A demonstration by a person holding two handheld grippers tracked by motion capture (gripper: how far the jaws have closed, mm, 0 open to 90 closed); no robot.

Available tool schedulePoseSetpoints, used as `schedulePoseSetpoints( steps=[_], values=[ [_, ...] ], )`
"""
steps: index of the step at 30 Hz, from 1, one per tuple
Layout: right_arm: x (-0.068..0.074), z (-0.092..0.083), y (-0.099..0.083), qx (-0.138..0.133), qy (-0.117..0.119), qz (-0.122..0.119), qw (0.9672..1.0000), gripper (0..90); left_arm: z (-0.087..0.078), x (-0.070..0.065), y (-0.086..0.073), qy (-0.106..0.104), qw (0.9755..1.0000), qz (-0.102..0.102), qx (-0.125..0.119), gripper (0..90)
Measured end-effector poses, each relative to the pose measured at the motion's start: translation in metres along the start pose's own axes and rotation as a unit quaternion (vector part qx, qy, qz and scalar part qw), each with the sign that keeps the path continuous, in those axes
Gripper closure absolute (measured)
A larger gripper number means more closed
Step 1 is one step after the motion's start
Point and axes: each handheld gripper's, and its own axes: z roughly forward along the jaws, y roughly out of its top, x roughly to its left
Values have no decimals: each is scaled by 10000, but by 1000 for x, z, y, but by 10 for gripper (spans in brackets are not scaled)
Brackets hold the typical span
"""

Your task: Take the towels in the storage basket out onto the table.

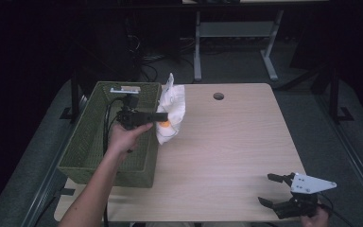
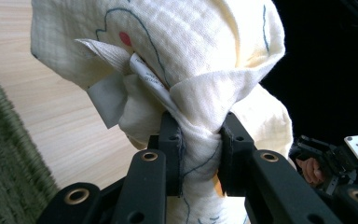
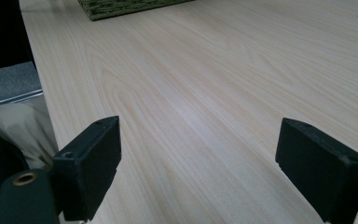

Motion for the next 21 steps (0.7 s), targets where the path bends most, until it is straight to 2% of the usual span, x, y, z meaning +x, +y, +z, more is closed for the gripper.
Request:
schedulePoseSetpoints(
  steps=[8,14,21],
  values=[
    [0,0,0,-20,7,-15,10000,138,15,-8,5,-65,9999,74,68,746],
    [-1,0,0,-32,13,-7,10000,138,26,-12,9,-78,10000,30,53,746],
    [-1,1,-1,-27,15,17,10000,138,42,-15,9,0,10000,3,100,745]
  ],
)
